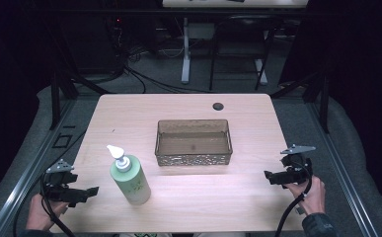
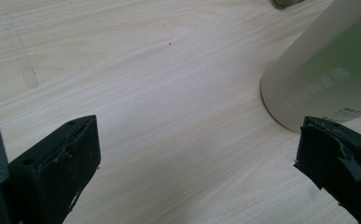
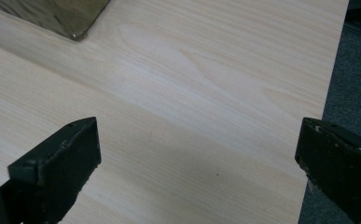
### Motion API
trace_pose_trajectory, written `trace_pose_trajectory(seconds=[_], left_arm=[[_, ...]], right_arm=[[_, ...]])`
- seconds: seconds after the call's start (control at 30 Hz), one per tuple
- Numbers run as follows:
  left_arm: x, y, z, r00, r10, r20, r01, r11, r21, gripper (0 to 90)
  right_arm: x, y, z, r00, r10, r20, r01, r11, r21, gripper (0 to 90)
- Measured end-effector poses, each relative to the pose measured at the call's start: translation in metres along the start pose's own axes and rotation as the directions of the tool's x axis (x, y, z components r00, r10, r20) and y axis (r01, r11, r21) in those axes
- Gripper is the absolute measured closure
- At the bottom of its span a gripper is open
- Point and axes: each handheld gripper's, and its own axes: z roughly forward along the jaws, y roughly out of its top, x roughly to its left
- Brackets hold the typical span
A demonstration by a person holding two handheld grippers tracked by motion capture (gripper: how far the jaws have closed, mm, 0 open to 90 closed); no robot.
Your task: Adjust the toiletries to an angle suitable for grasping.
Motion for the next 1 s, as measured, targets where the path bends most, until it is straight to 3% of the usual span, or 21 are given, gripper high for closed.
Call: trace_pose_trajectory(seconds=[0.7,0.9,1.0], left_arm=[[-0.037,0.002,-0.007,0.9929,0.101,0.064,-0.098,0.9941,-0.048,0.0],[-0.049,0.005,-0.013,0.9869,0.134,0.089,-0.126,0.9878,-0.091,0.0],[-0.059,0.009,-0.011,0.9808,0.158,0.114,-0.144,0.9823,-0.119,0.0]], right_arm=[[0.001,0.004,0.003,0.9997,-0.016,-0.018,0.017,0.999,0.049,0.0],[0.001,0.004,0.007,0.9996,-0.015,-0.023,0.016,0.998,0.062,0.0],[0.001,0.004,0.007,0.9997,-0.009,-0.025,0.010,0.998,0.062,0.0]])
